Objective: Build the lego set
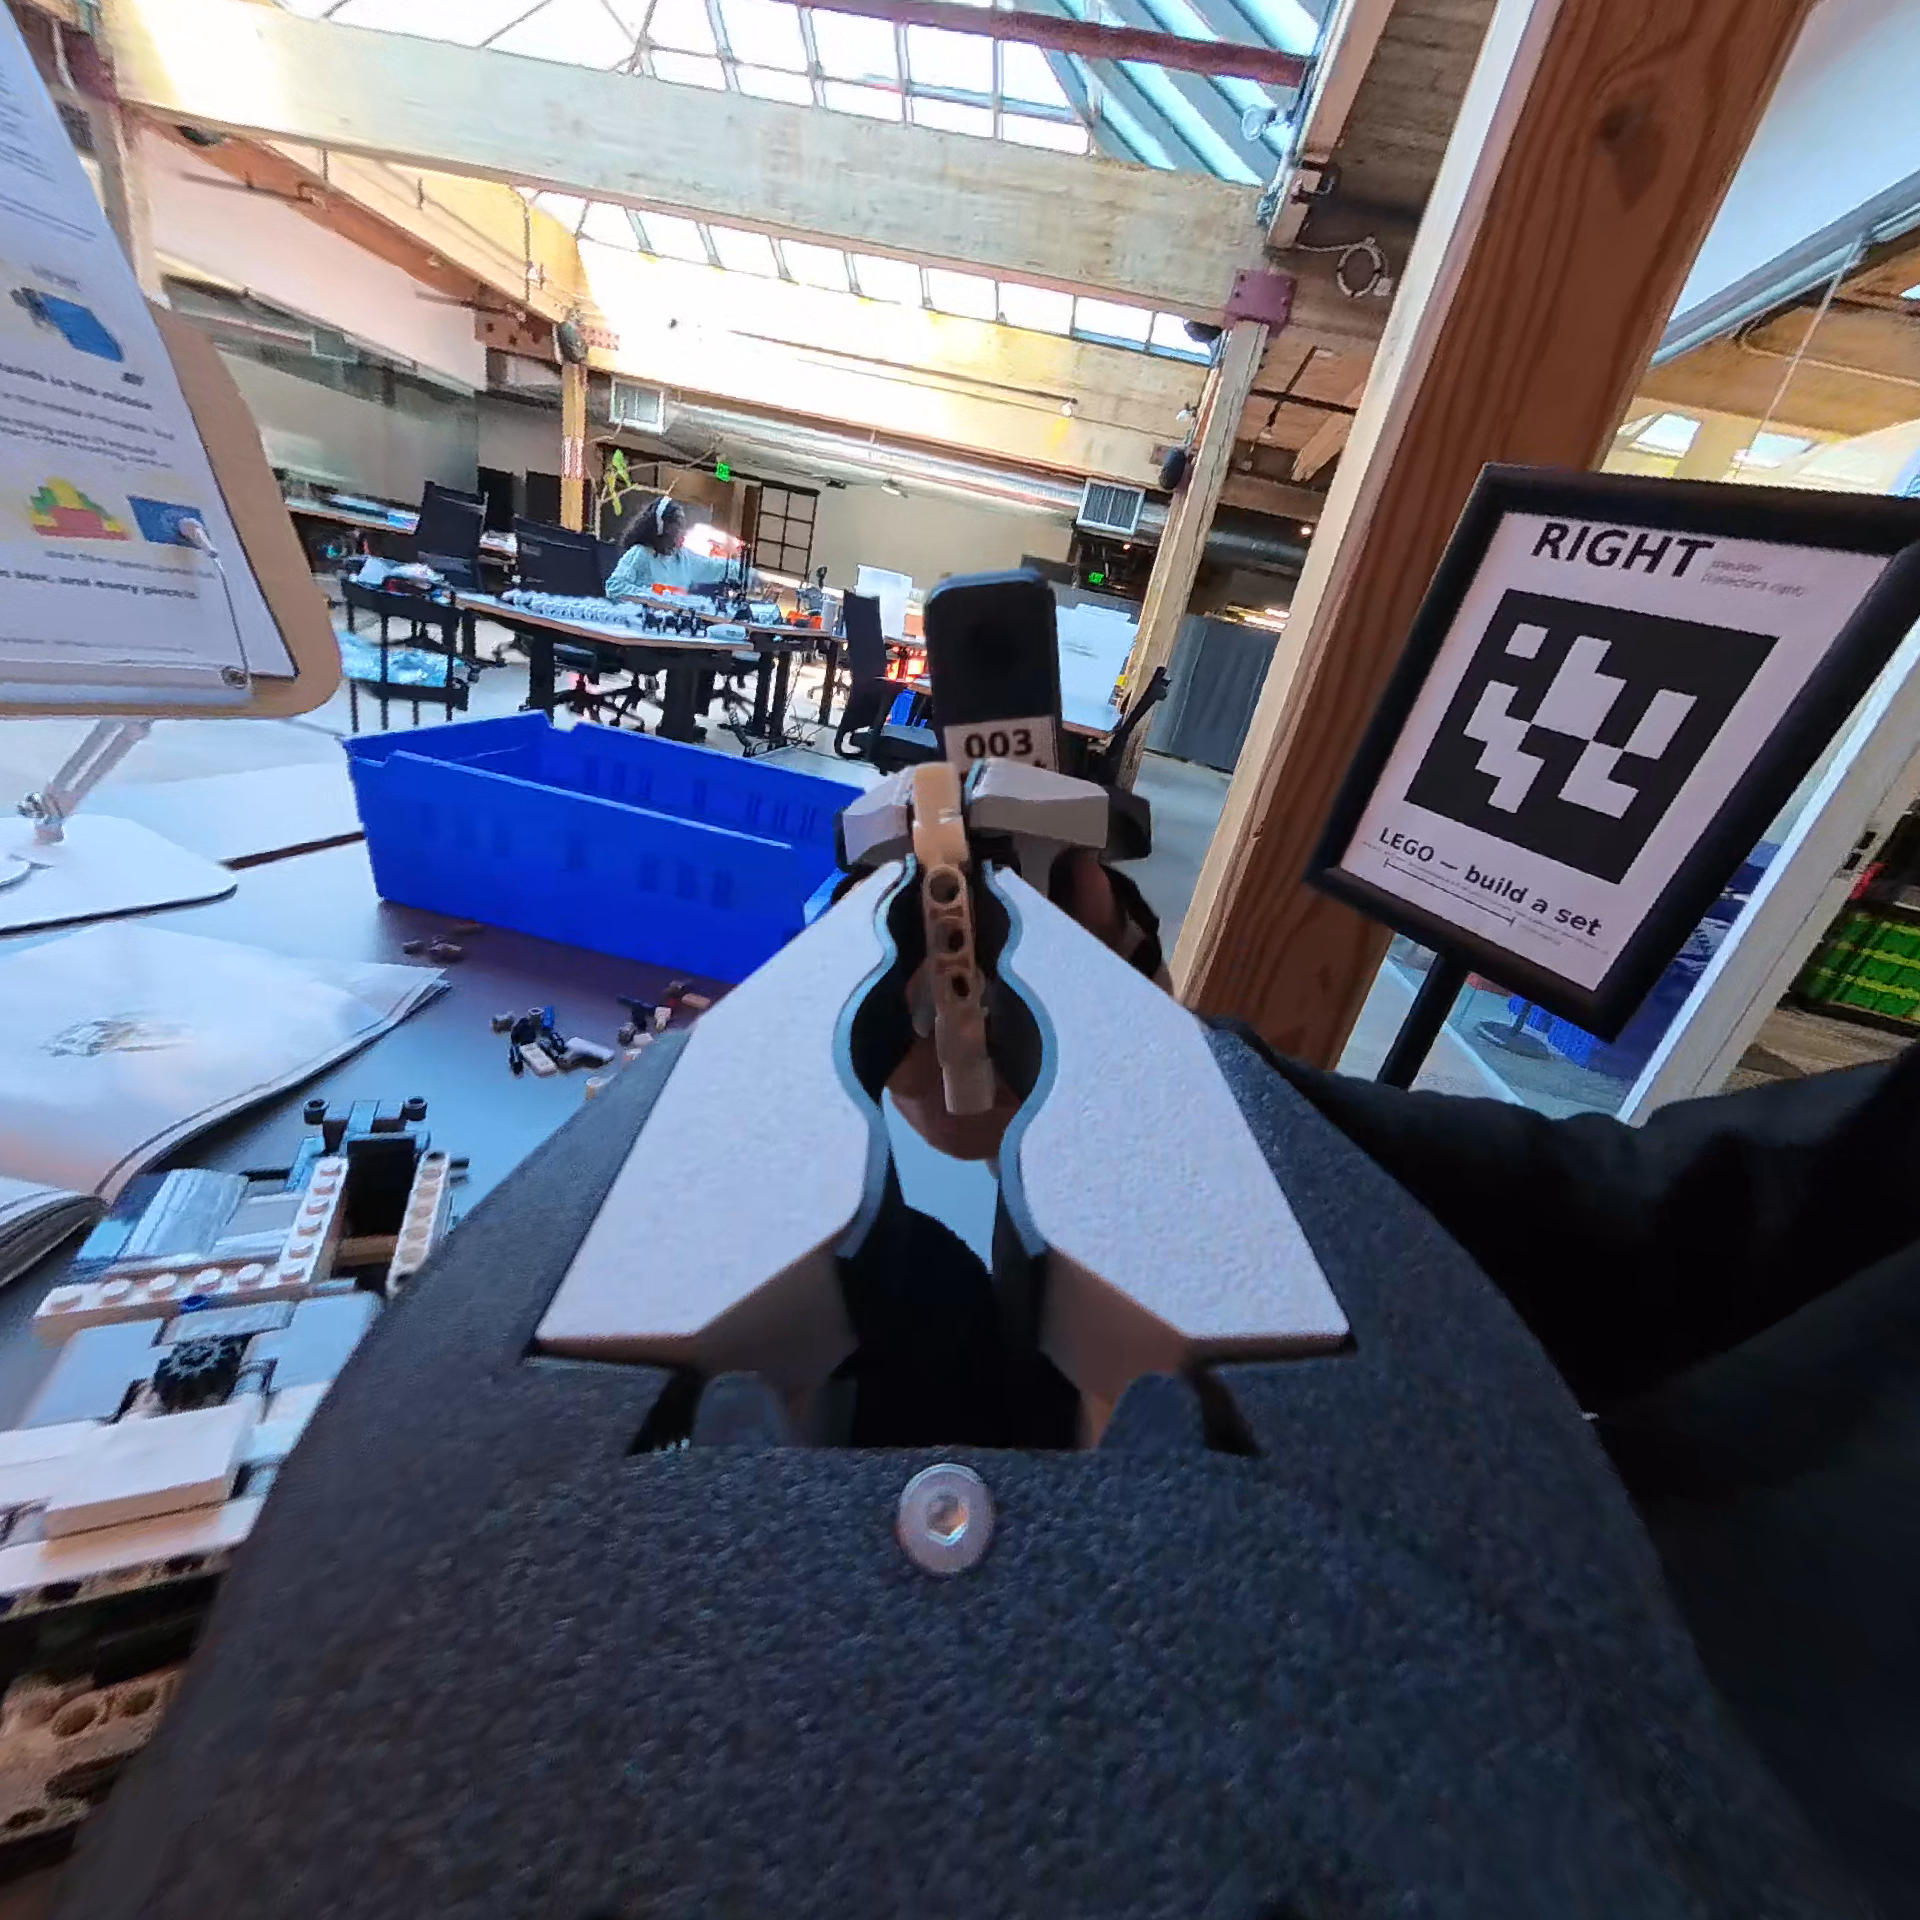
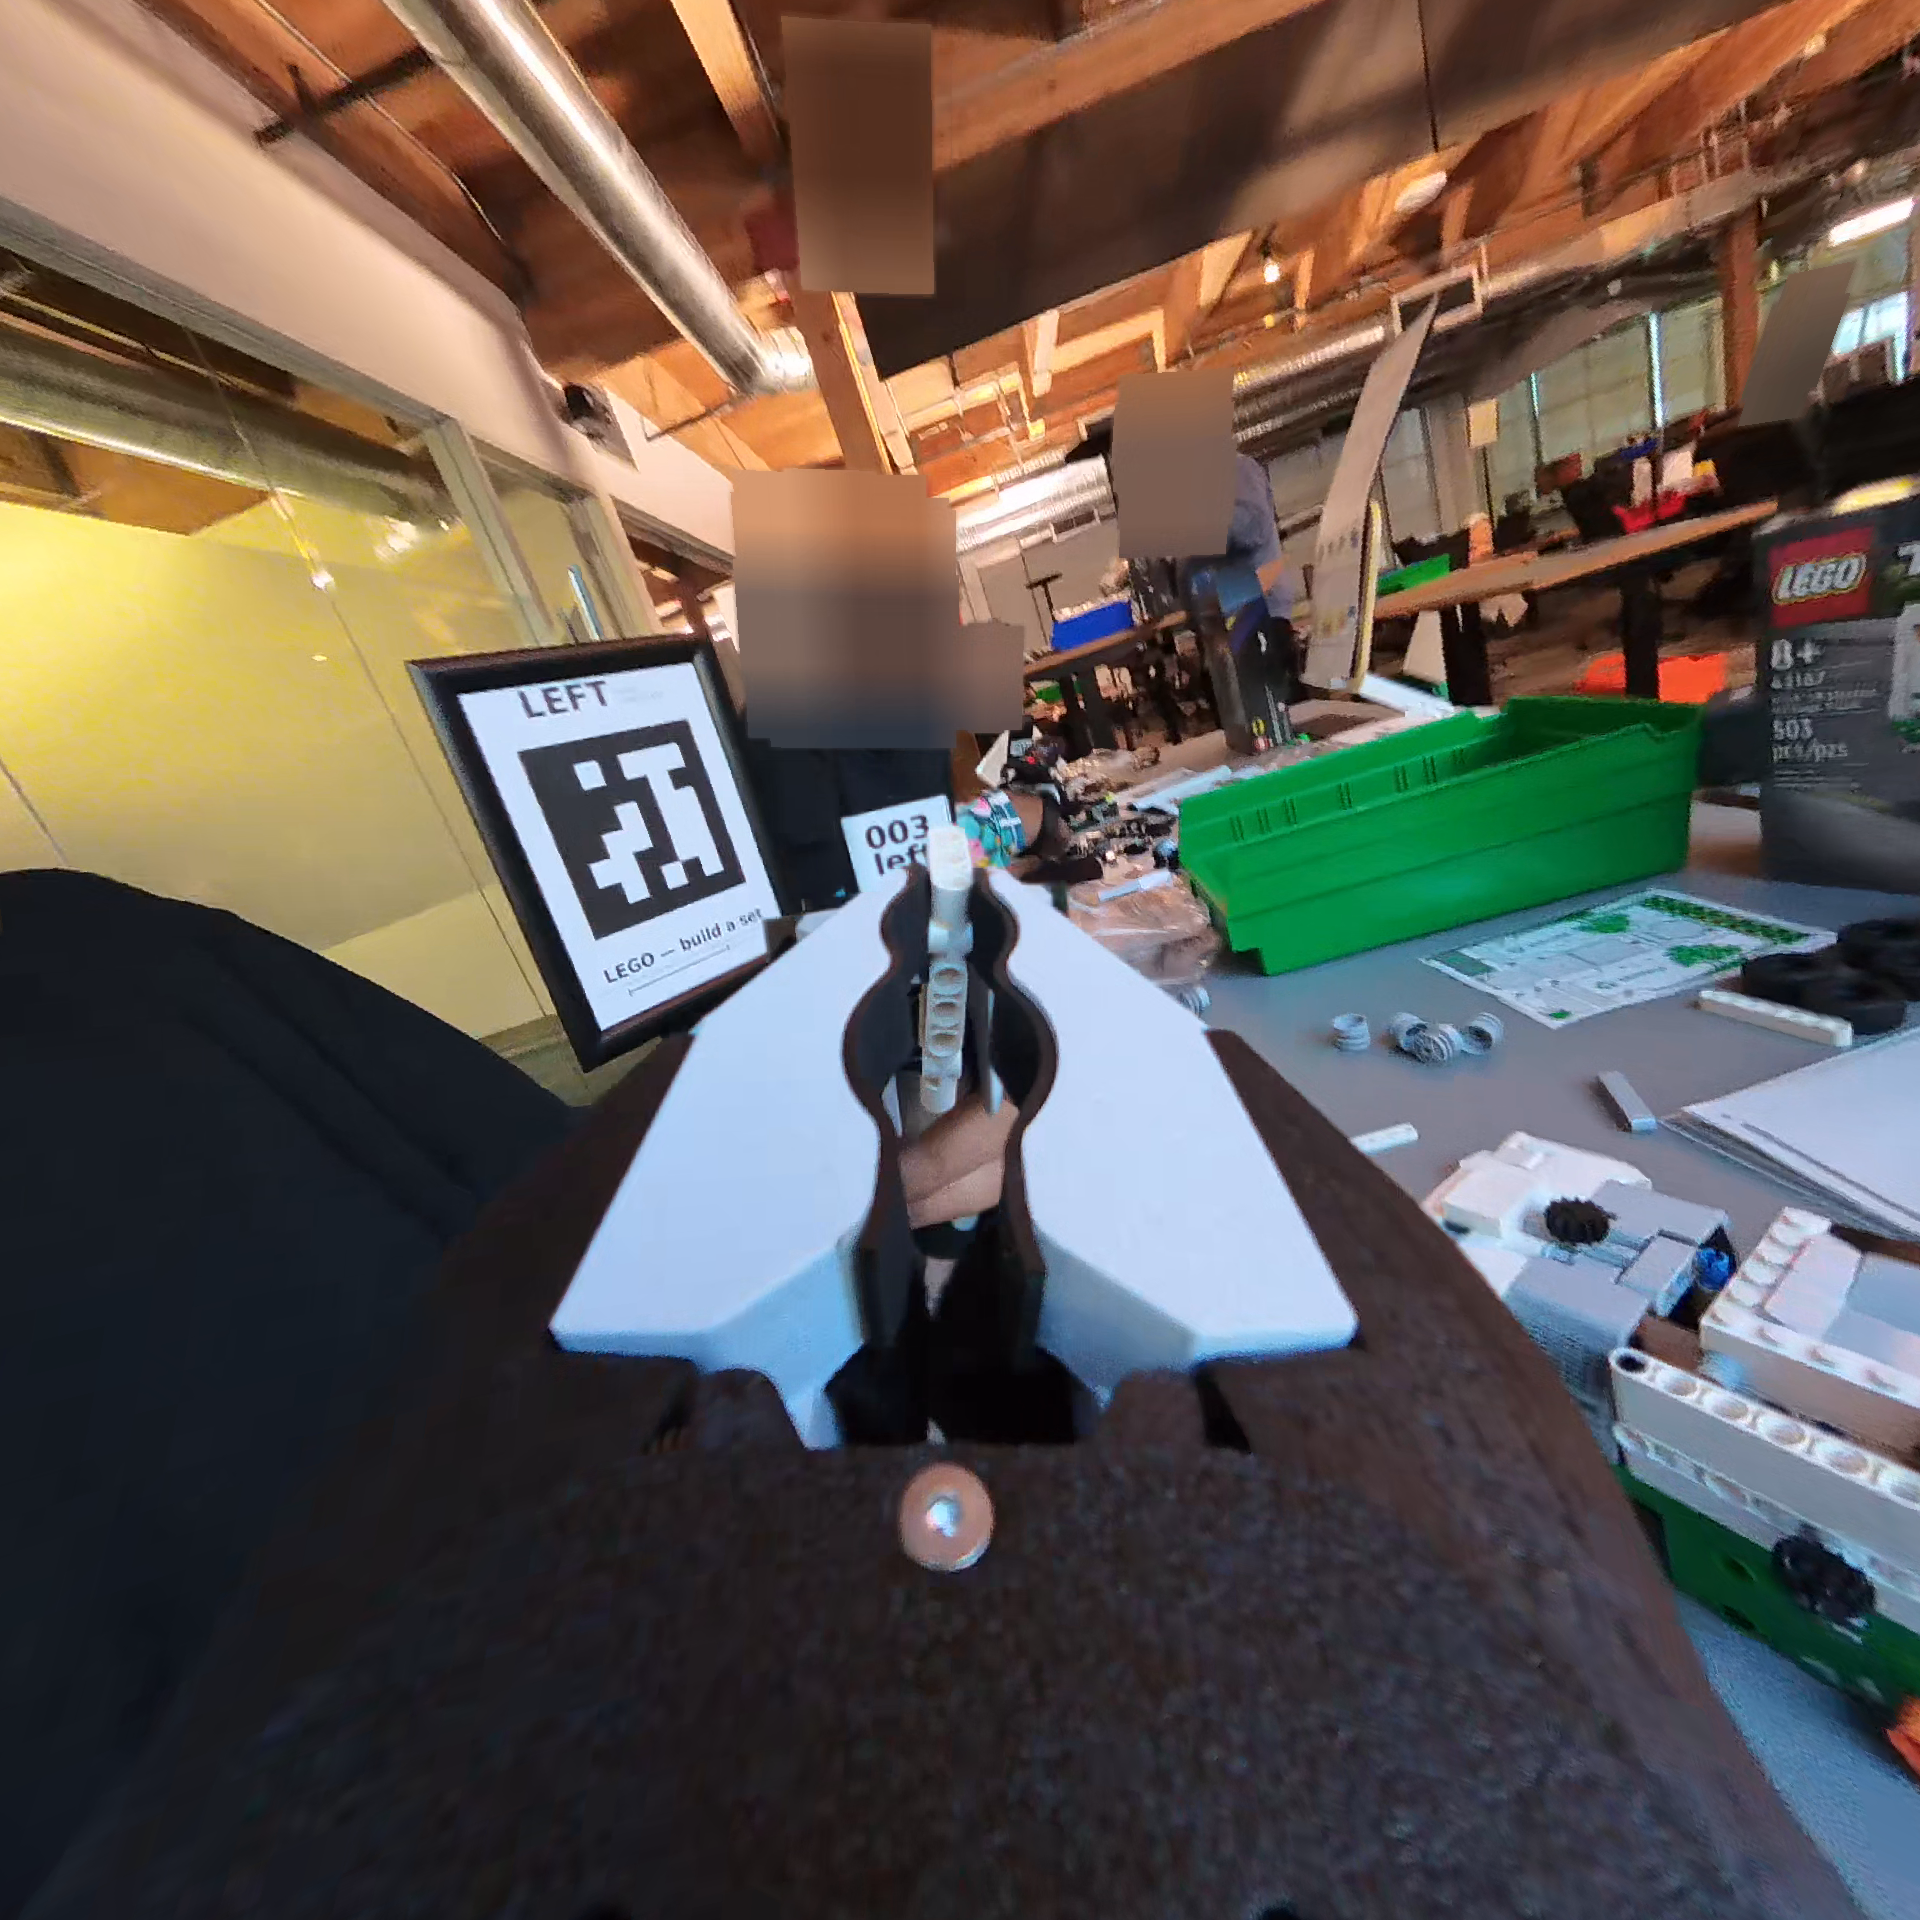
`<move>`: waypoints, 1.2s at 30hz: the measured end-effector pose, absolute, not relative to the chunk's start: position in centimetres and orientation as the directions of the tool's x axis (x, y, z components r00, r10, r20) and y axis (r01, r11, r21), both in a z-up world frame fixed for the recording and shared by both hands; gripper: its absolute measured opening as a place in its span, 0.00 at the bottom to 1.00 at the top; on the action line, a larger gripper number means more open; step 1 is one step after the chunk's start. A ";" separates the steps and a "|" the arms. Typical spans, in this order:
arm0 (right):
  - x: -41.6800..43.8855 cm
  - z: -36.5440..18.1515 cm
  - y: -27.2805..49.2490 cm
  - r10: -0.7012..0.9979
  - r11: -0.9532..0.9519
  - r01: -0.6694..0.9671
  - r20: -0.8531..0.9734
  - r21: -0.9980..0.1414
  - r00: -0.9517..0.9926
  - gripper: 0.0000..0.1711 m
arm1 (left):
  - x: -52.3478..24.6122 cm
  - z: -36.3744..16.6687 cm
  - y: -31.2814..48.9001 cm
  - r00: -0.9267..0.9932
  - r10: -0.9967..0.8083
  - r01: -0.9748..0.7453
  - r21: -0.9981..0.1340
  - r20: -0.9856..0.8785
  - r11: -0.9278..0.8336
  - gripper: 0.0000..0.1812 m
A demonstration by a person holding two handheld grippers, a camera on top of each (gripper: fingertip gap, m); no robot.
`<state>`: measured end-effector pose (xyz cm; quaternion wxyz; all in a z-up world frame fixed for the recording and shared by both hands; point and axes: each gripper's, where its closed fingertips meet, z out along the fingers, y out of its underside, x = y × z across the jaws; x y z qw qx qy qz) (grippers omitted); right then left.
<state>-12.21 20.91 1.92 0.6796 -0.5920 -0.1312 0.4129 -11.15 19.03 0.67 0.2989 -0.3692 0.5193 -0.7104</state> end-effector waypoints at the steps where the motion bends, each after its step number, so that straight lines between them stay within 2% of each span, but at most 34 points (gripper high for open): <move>1: -12.3 2.2 20.6 0.724 -0.014 -0.416 -0.296 -0.909 0.622 0.04 | -11.3 0.9 18.8 -0.558 -0.805 0.061 -0.958 0.202 -0.282 0.03; 7: -12.6 3.4 19.4 0.755 0.079 -0.508 -0.281 -0.857 0.592 0.04 | -12.1 2.0 18.1 -0.622 -0.747 0.095 -0.923 0.237 -0.372 0.03; 13: -12.3 2.5 19.3 0.730 0.060 -0.477 -0.287 -0.877 0.620 0.04 | -11.8 1.5 18.3 -0.617 -0.739 0.079 -0.914 0.269 -0.399 0.03; 16: -11.1 1.9 19.5 0.692 0.047 -0.453 -0.298 -0.890 0.657 0.04 | -10.7 0.8 18.7 -0.555 -0.807 0.036 -0.963 0.202 -0.266 0.03; 20: -3.7 3.1 16.7 0.448 0.139 -0.316 -0.226 -0.938 0.865 0.06 | -8.7 0.6 21.3 -0.438 -0.899 0.025 -1.000 -0.007 -0.004 0.03; 24: 6.2 -0.9 12.1 -0.036 -0.085 -0.107 -0.105 -0.991 0.994 0.12 | -6.4 0.9 22.9 -0.378 -0.894 0.061 -0.970 -0.239 0.234 0.03; 26: 8.5 -5.0 10.3 -0.158 -0.257 -0.127 -0.087 -0.958 0.984 0.13 | -5.3 0.8 22.6 -0.403 -0.874 0.090 -0.962 -0.273 0.259 0.03; 29: 8.9 -10.4 9.4 -0.193 -0.439 -0.137 -0.056 -0.888 0.980 0.13 | -3.9 -0.9 21.5 -0.492 -0.846 0.053 -0.977 -0.206 0.208 0.03; 33: 6.6 -16.3 9.4 -0.077 -0.589 -0.050 -0.006 -0.806 0.997 0.13 | -4.4 -4.4 18.8 -0.636 -0.759 -0.001 -0.984 -0.138 0.179 0.03; 36: 5.1 -17.8 10.2 0.056 -0.611 0.050 0.020 -0.790 0.998 0.12 | -5.6 -7.1 17.2 -0.694 -0.708 -0.018 -0.980 -0.131 0.200 0.03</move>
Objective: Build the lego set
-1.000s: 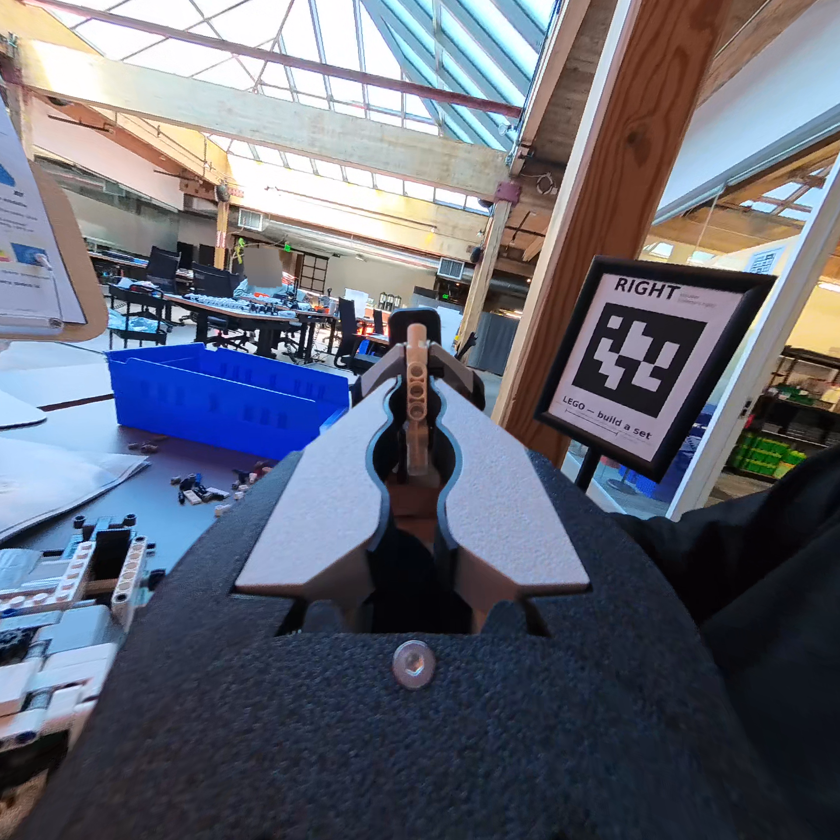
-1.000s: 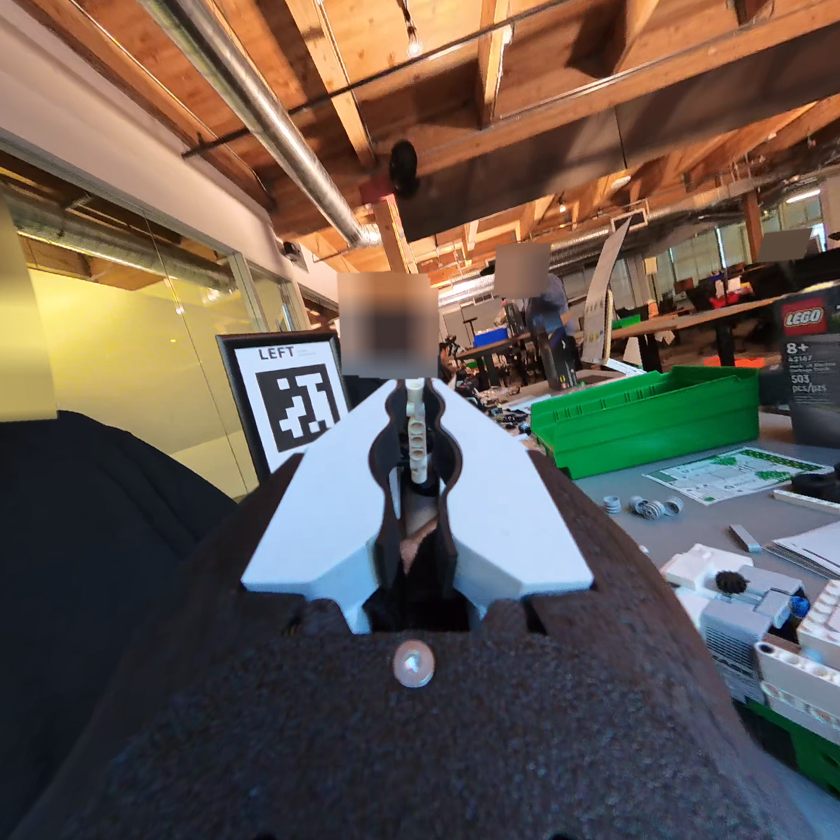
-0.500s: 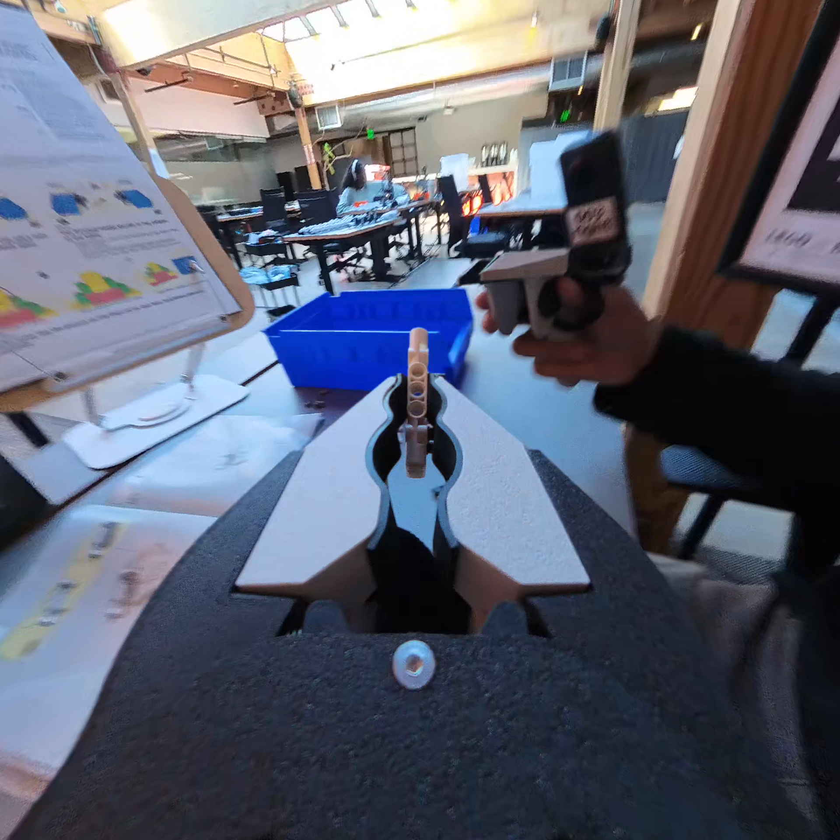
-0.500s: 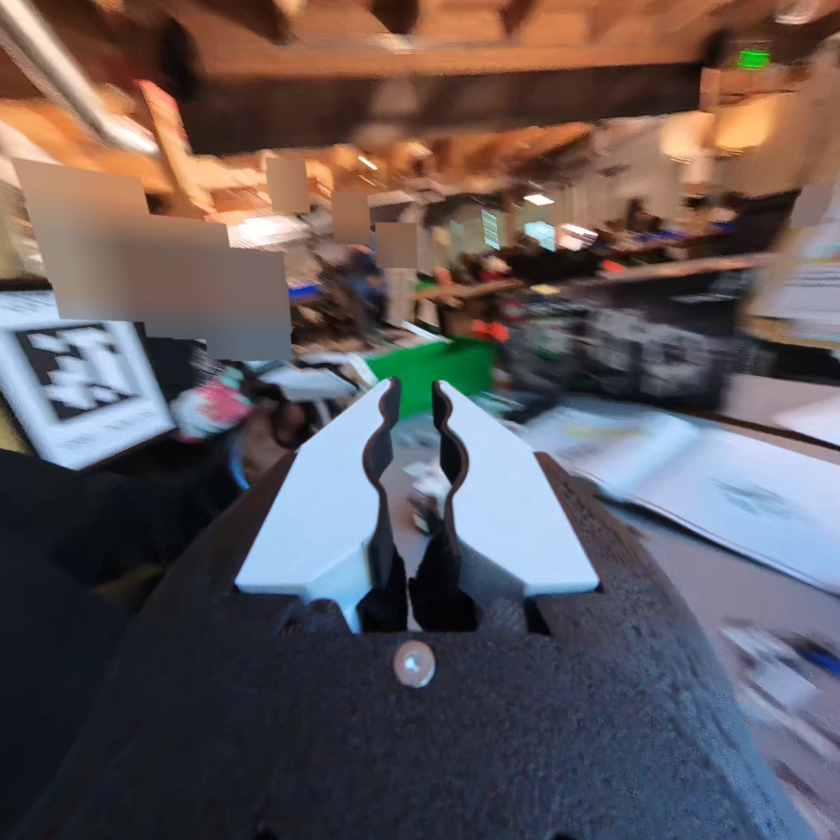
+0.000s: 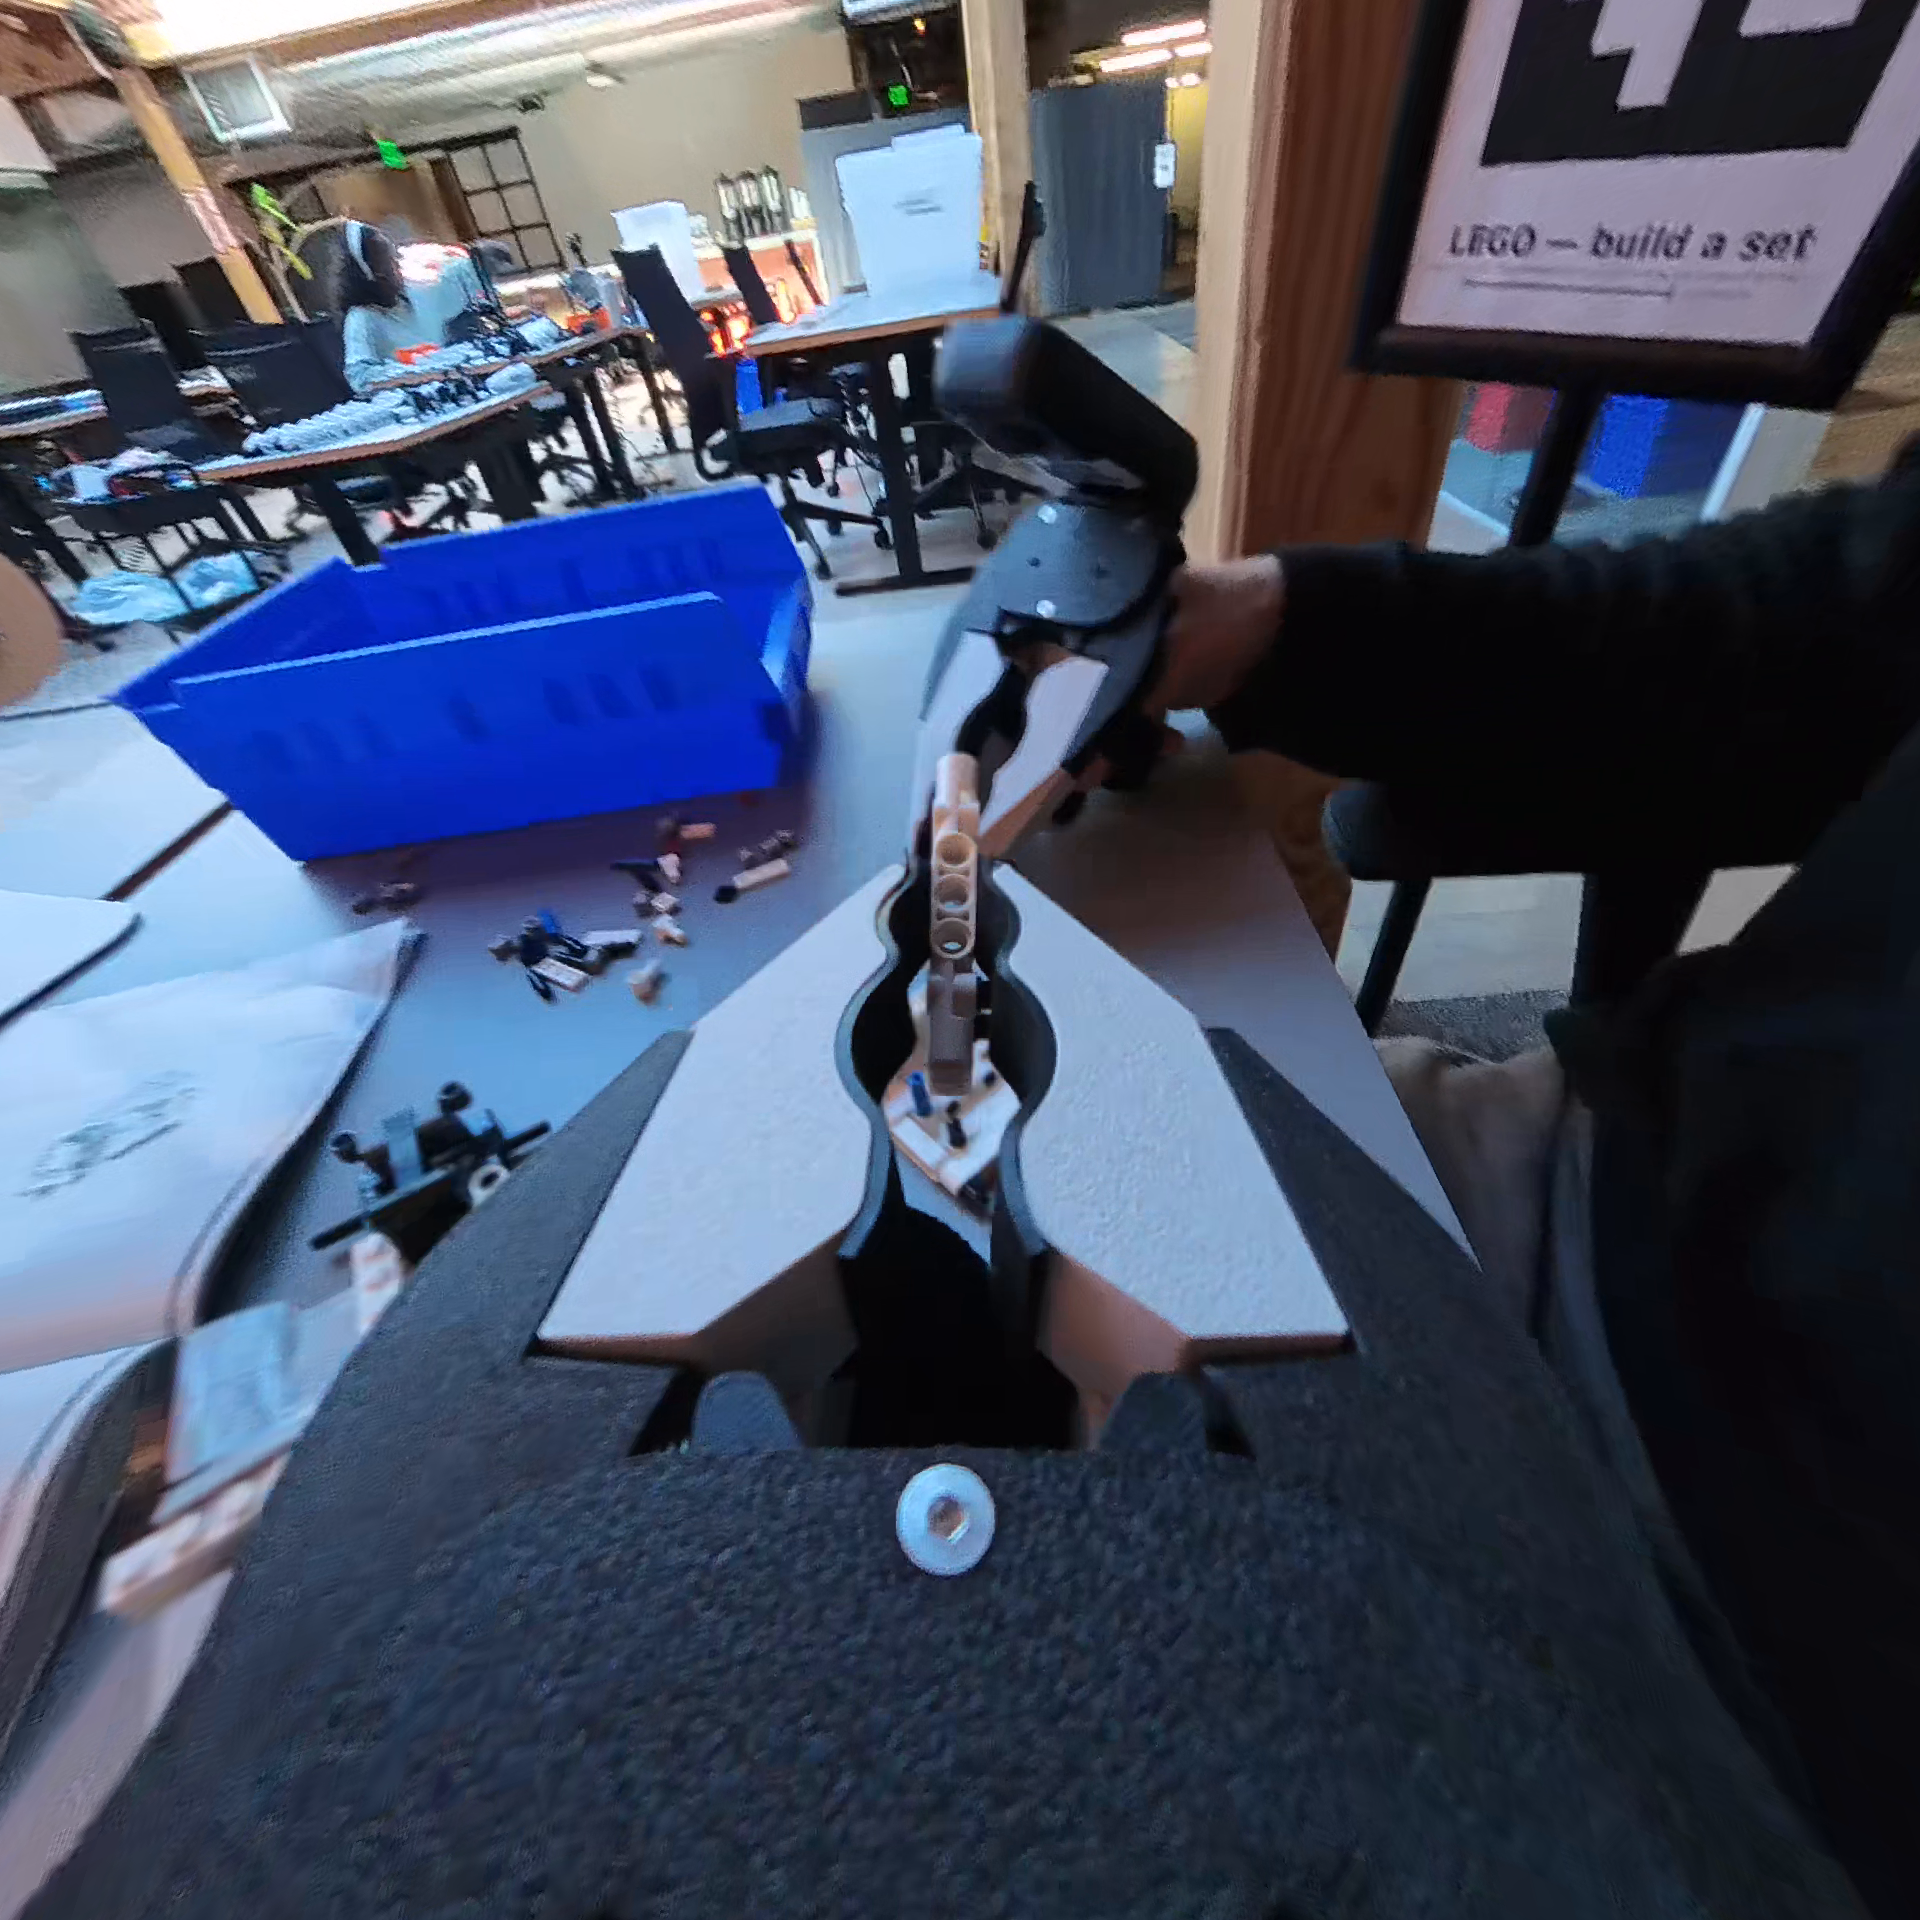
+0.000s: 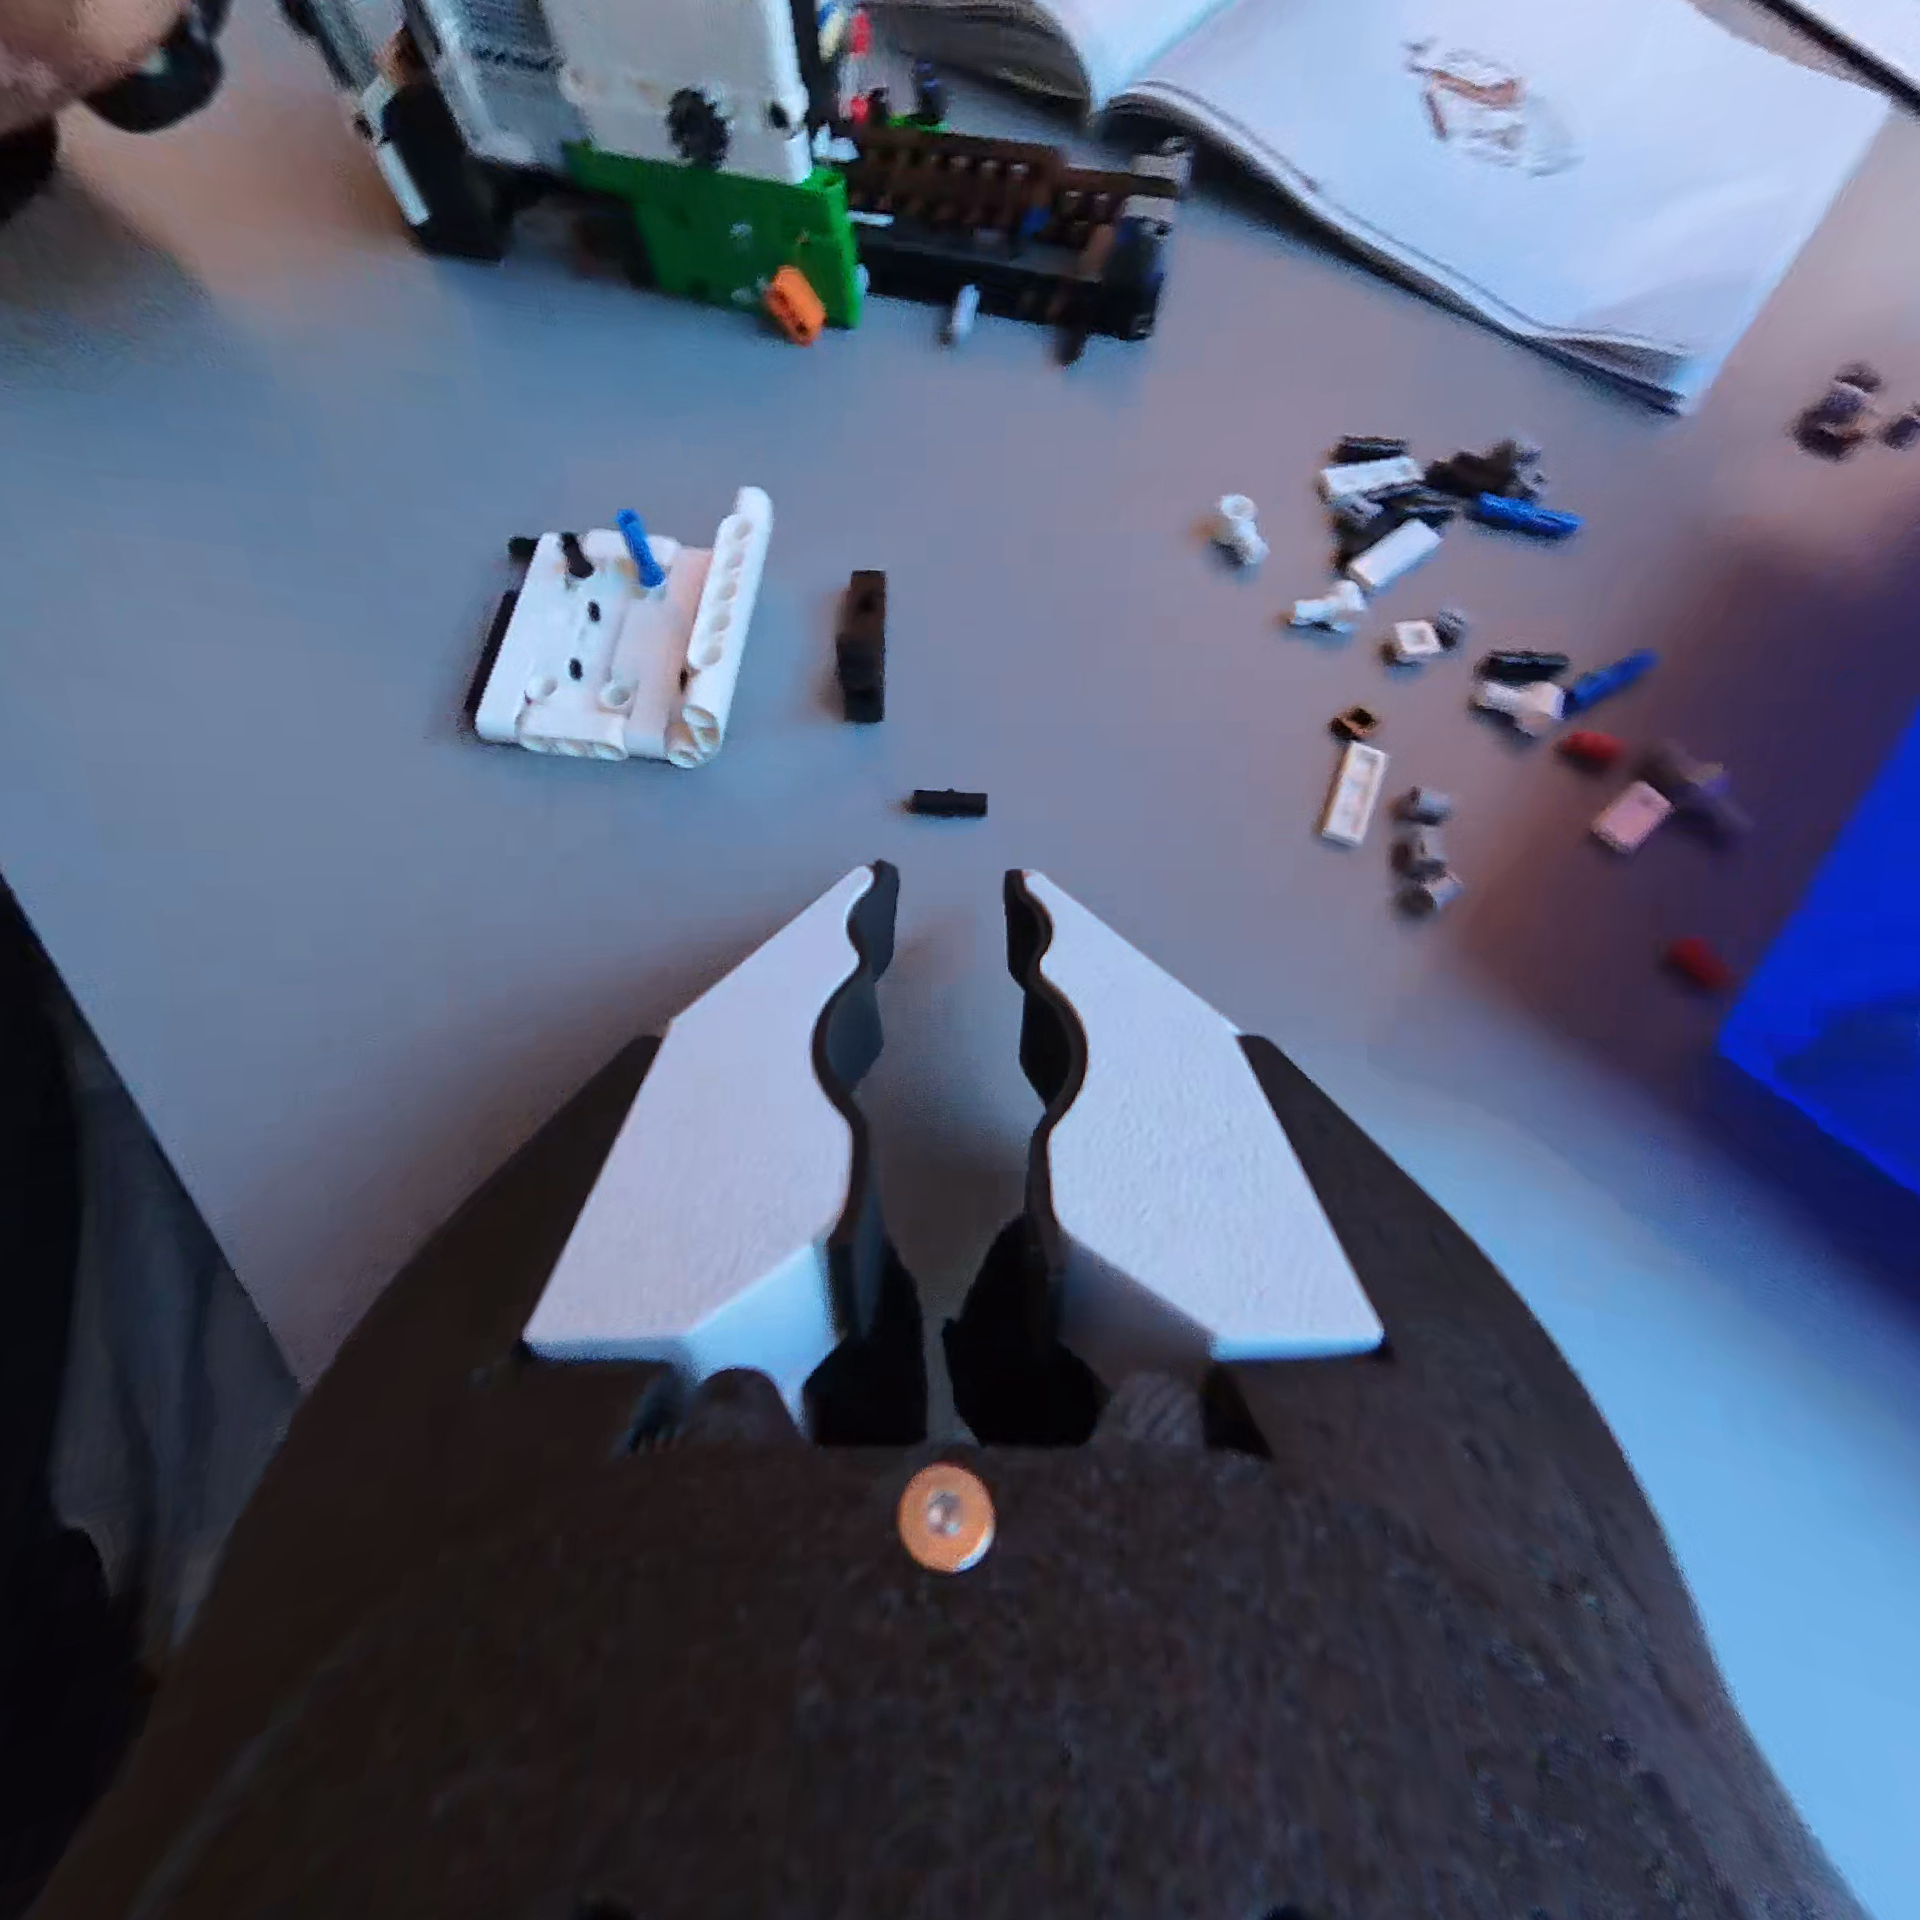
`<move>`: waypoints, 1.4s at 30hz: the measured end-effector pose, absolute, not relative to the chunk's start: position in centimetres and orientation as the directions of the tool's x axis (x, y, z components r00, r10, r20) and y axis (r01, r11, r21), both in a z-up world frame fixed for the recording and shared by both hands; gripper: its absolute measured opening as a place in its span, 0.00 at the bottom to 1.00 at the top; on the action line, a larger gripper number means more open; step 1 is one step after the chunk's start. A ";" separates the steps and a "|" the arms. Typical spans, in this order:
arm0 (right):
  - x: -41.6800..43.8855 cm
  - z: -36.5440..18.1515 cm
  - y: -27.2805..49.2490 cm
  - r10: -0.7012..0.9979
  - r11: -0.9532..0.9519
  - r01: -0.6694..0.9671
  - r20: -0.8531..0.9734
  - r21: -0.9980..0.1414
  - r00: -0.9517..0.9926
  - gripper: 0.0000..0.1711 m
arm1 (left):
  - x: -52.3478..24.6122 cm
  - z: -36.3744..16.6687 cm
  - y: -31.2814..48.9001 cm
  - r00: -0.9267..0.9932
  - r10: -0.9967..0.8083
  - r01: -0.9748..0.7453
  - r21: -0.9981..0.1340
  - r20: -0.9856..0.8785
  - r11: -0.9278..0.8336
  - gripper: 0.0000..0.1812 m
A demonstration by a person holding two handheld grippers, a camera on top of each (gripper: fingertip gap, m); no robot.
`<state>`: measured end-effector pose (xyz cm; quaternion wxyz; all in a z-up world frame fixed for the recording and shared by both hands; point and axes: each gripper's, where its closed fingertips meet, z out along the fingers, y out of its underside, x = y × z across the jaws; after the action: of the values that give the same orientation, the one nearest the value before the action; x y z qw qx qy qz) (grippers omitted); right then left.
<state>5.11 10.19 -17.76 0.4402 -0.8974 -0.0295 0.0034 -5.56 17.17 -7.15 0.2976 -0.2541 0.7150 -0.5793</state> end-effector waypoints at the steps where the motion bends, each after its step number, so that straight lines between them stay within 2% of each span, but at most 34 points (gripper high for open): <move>1: 5.1 -17.9 10.5 0.098 -0.614 0.083 0.028 -0.785 0.995 0.12 | -5.9 -8.0 16.8 -0.705 -0.696 -0.023 -0.976 -0.137 0.215 0.03; 7: 5.7 -17.4 11.9 0.393 -0.580 0.254 0.008 -0.774 0.920 0.11 | -8.0 -10.9 14.9 -0.787 -0.613 -0.086 -0.971 -0.071 0.223 0.03; 12: 5.2 -18.8 12.4 0.556 -0.573 0.352 -0.035 -0.740 0.830 0.13 | -8.1 -11.7 14.9 -0.798 -0.595 -0.083 -0.960 -0.096 0.266 0.03; 15: 4.9 -19.0 12.6 0.607 -0.551 0.377 -0.047 -0.744 0.793 0.11 | -8.0 -11.8 14.9 -0.798 -0.597 -0.093 -0.962 -0.083 0.258 0.03; 18: 4.8 -19.1 12.6 0.638 -0.536 0.406 -0.040 -0.740 0.769 0.04 | -8.0 -11.8 14.9 -0.801 -0.594 -0.100 -0.962 -0.074 0.255 0.03; 23: 4.8 -19.1 12.4 0.631 -0.532 0.425 -0.007 -0.732 0.776 0.02 | -7.9 -11.8 15.0 -0.796 -0.601 -0.103 -0.962 -0.073 0.253 0.03; 25: 5.0 -19.0 12.3 0.608 -0.575 0.442 0.002 -0.689 0.794 0.02 | -7.7 -11.7 15.3 -0.785 -0.615 -0.101 -0.964 -0.076 0.248 0.03; 27: 5.6 -17.7 11.8 0.593 -0.631 0.491 0.034 -0.600 0.804 0.02 | -7.4 -11.6 15.6 -0.772 -0.631 -0.100 -0.965 -0.079 0.243 0.03; 29: 6.7 -15.8 10.4 0.568 -0.726 0.529 0.050 -0.441 0.821 0.01 | -7.2 -11.5 15.9 -0.761 -0.645 -0.106 -0.967 -0.072 0.232 0.03; 31: 8.7 -15.2 7.5 0.539 -0.824 0.543 0.072 -0.165 0.839 0.02 | -7.1 -11.5 16.2 -0.750 -0.658 -0.111 -0.968 -0.066 0.224 0.03; 33: 10.9 -15.3 3.8 0.491 -0.866 0.478 0.074 0.145 0.868 0.02 | -7.0 -11.4 16.4 -0.739 -0.671 -0.108 -0.970 -0.069 0.218 0.03; 34: 11.4 -15.5 2.6 0.492 -0.851 0.463 0.069 0.246 0.868 0.02 | -6.9 -11.3 16.6 -0.731 -0.678 -0.106 -0.970 -0.072 0.218 0.03; 38: 11.8 -17.2 -0.4 0.521 -0.759 0.458 0.010 0.462 0.854 0.02 | -6.7 -11.3 17.2 -0.710 -0.701 -0.110 -0.971 -0.072 0.212 0.03; 42: 12.5 -18.3 -1.8 0.557 -0.682 0.460 -0.004 0.569 0.831 0.02 | -6.6 -11.4 17.3 -0.705 -0.705 -0.116 -0.970 -0.072 0.215 0.03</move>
<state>12.51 -1.84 -18.30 -0.2854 -0.9132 -0.2783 -0.0848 -6.63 17.35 -11.35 0.2629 -0.2799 0.7338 -0.5604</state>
